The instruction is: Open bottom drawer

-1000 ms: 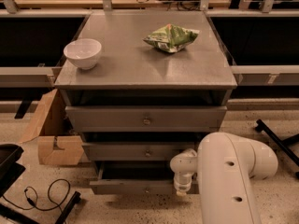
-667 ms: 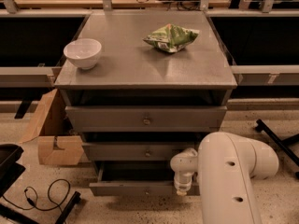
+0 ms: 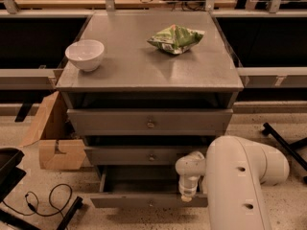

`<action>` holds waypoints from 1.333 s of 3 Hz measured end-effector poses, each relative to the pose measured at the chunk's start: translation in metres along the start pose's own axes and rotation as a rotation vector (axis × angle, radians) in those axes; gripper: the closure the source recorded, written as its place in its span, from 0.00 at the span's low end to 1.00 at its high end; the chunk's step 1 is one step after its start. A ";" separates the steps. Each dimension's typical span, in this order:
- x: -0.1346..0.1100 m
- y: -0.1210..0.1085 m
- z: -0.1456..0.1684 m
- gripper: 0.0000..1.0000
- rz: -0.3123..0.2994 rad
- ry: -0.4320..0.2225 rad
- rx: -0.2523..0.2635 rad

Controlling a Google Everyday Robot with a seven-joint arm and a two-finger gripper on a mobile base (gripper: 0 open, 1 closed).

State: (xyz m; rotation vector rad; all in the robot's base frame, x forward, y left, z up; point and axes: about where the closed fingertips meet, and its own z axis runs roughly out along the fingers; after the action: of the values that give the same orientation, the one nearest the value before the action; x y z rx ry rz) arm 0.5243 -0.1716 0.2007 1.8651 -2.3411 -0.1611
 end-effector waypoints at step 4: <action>-0.001 0.018 -0.018 0.71 0.080 -0.029 -0.060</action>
Offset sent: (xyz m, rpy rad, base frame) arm -0.3615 -0.0068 0.0691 -0.0545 0.6604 -0.4196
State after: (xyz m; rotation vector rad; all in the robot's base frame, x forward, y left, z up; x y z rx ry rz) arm 0.5099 -0.1666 0.2213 1.7500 -2.3974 -0.2474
